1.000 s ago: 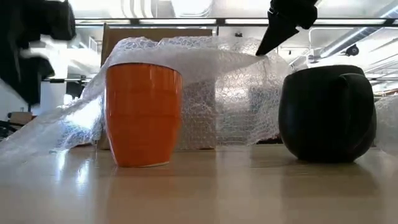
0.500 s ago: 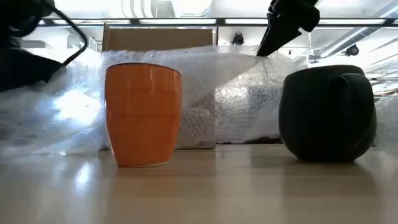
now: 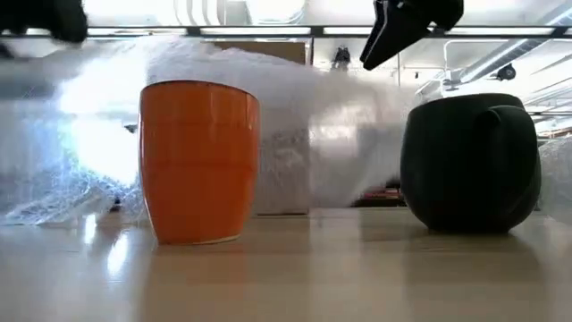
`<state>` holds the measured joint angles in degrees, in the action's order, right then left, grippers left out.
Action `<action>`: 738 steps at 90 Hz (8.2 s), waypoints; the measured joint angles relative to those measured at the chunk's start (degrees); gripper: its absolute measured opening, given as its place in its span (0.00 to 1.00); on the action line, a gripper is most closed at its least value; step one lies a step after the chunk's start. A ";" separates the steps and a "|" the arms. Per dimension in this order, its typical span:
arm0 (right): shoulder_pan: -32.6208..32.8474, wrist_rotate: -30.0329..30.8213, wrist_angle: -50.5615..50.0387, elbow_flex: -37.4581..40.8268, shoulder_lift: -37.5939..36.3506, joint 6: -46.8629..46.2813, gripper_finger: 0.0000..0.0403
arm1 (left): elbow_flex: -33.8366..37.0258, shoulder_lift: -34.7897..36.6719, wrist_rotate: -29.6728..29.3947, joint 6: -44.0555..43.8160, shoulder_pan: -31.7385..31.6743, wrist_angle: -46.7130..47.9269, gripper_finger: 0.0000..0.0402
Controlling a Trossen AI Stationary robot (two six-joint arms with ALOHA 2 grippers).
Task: Wrap mug
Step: Prepare the left transparent bubble wrap
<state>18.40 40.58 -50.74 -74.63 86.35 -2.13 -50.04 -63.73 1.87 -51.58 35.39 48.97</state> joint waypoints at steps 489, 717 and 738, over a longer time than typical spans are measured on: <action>0.36 -41.40 -11.28 -7.01 8.31 -21.43 0.51 | 18.84 5.76 -22.43 -4.36 -2.69 -10.62 0.21; -23.32 -53.00 38.88 18.36 2.81 2.36 0.27 | 34.73 6.80 -29.82 -19.62 -2.97 -18.48 0.18; -20.93 -54.56 51.17 18.22 5.98 2.43 0.26 | 34.73 6.87 -29.85 -19.46 -2.98 -18.53 0.18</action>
<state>-2.52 -13.98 0.43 -56.41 92.33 0.30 -15.31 -56.86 -27.99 -71.05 32.40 30.44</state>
